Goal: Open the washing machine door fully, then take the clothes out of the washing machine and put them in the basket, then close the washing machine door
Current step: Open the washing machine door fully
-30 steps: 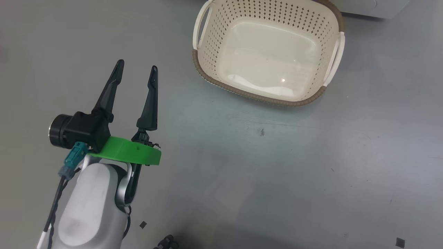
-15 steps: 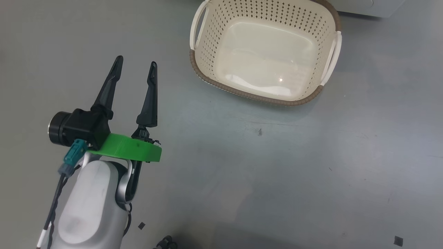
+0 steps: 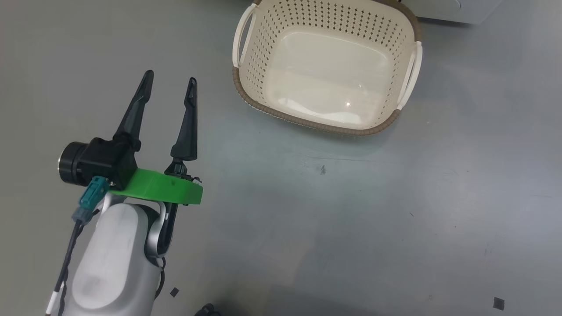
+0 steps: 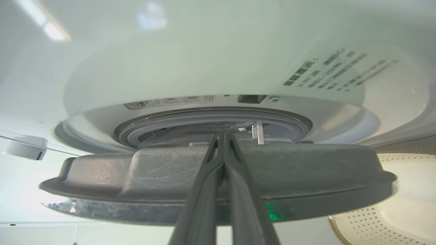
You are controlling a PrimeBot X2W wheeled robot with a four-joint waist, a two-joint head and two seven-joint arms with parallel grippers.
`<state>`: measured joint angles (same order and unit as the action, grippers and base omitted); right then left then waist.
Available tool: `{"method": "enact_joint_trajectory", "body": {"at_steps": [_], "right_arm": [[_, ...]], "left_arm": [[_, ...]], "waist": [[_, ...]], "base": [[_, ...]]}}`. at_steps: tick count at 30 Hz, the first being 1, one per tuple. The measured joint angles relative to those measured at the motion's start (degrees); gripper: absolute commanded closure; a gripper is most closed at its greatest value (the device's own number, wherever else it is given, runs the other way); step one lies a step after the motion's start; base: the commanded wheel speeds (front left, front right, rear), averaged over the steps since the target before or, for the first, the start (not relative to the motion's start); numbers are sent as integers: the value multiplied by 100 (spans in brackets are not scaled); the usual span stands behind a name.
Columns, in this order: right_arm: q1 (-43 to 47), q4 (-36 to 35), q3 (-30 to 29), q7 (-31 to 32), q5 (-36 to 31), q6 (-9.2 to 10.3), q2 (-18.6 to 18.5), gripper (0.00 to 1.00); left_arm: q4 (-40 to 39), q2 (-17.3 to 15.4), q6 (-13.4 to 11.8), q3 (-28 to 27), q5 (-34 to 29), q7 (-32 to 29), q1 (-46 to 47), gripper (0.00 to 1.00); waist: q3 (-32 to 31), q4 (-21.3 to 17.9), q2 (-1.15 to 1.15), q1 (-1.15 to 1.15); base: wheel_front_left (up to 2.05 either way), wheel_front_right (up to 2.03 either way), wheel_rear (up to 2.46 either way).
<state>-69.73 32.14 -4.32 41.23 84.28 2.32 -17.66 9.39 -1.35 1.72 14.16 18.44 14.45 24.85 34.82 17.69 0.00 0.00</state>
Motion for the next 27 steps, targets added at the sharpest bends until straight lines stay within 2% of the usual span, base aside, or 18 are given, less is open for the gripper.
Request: {"method": "enact_joint_trajectory", "body": {"at_steps": [3,8,12,14,27], "right_arm": [[77,-1,29,123,59,-112,10,100],[198,-20,26,291,155,-132,10,100],[327,-27,27,442,247,-187,14,100],[443,-26,27,489,282,-275,43,100],[1013,-82,55,875,455,-424,129,100]], "left_arm": [[2,1,-41,-69,-40,0,0,0],[16,1,-42,-66,-41,0,0,0],[52,1,-42,-69,-41,0,-1,0],[69,1,-42,-81,-41,0,-1,0],[157,1,-42,-99,-85,0,-23,0]], "waist": [[-31,-40,0,0],[-83,-96,0,0],[-123,-133,0,0],[-155,-150,0,0],[-455,-253,0,-1]], "base": [[0,0,0],[0,0,0],[0,0,0],[0,0,0],[0,0,0]]}}
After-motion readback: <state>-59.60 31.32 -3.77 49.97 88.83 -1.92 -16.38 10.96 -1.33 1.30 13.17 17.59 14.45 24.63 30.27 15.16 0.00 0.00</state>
